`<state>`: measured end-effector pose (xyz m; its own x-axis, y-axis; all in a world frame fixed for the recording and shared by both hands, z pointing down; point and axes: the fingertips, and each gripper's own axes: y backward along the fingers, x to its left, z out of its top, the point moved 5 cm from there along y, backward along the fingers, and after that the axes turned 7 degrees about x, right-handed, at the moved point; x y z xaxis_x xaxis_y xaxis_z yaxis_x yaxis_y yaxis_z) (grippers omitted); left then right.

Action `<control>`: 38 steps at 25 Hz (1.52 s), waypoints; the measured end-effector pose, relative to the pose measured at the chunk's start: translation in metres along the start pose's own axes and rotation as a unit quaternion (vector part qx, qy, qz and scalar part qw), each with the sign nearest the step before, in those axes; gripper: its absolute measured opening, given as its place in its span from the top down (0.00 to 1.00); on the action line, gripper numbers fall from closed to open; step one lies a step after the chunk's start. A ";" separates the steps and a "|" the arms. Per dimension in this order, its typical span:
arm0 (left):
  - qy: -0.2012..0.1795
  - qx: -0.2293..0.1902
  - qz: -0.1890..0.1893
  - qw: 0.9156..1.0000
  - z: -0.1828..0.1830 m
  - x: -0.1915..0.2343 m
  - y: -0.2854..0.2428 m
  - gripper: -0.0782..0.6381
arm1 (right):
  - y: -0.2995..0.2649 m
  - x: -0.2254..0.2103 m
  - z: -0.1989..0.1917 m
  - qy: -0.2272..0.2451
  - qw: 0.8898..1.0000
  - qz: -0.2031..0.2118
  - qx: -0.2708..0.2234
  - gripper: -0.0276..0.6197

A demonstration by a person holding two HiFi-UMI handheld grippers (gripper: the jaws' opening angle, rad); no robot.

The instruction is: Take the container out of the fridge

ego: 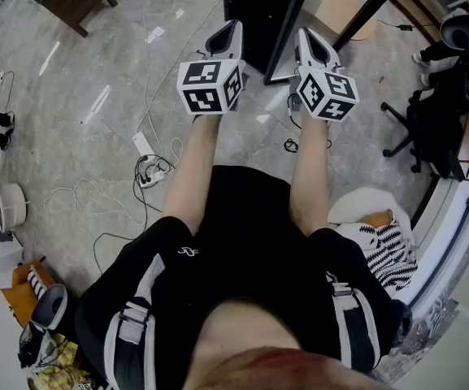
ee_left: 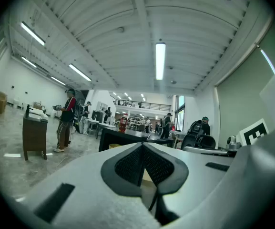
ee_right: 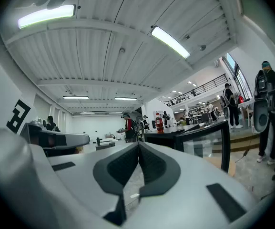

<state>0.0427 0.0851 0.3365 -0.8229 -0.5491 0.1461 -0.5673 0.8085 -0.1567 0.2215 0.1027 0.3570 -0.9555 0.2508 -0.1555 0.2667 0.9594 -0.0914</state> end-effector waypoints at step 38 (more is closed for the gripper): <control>0.016 0.080 -0.032 0.996 0.007 0.208 -0.224 0.88 | -0.270 -0.045 -0.023 -0.022 0.995 -0.085 0.048 0.94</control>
<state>-0.0018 -0.2115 0.3951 -0.7850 -0.5892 0.1915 -0.6185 0.7267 -0.2989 0.1893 -0.1645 0.4111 -0.9820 0.0788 -0.1719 0.1151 0.9704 -0.2125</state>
